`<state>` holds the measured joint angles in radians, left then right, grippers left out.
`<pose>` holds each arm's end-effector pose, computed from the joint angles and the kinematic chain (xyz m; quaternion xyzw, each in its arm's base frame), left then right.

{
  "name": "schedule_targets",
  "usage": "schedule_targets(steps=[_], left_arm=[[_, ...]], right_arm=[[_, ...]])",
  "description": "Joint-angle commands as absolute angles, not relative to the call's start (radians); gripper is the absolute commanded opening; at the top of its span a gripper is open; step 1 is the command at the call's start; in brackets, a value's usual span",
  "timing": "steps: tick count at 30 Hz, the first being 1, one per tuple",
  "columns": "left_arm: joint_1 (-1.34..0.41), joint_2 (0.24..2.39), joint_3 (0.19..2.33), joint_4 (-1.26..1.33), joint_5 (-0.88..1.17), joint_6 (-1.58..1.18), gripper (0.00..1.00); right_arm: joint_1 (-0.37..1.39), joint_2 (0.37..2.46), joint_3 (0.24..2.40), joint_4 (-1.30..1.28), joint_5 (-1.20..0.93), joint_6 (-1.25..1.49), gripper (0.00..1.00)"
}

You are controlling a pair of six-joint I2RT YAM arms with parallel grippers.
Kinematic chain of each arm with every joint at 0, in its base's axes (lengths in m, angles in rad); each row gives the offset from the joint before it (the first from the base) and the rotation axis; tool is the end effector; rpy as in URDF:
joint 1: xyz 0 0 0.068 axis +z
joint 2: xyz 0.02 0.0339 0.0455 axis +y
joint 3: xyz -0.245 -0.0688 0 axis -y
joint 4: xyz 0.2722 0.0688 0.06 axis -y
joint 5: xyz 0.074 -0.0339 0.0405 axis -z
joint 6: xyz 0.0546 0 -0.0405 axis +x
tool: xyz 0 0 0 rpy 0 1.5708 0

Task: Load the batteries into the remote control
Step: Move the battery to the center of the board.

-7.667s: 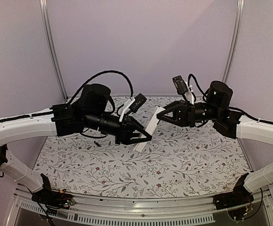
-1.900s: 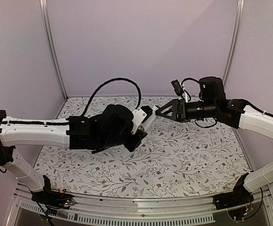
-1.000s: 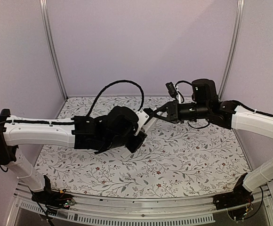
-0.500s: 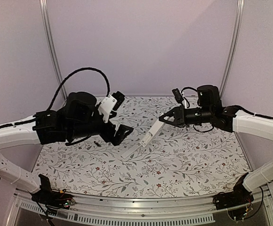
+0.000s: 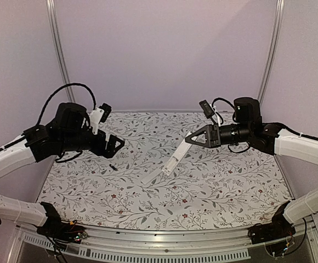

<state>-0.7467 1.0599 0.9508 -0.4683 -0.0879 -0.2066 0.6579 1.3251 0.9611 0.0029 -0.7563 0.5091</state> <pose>0.2123 -0.1900 0.2871 0.2141 0.8521 -0.1841 0.4407 0.2481 0.2391 0.2701 -0.2662 0.7468 0.5446 0.2737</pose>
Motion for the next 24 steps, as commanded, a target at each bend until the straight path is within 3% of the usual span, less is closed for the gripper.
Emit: schedule_targets(steps=[1,14,24], left_arm=[[-0.657,1.167,1.018,-0.587,-0.036,-0.21,0.99],[-0.427,1.731,1.498,-0.848,-0.078,-0.08,0.97],[-0.311,2.133,1.877,-0.958,-0.068,-0.025,0.69]], right_arm=[[0.653,1.311,0.947,0.028,-0.798,0.476,0.0],[0.653,1.312,0.908,0.029,-0.814,0.461,0.0],[0.652,1.328,0.901,0.029,-0.834,0.451,0.0]])
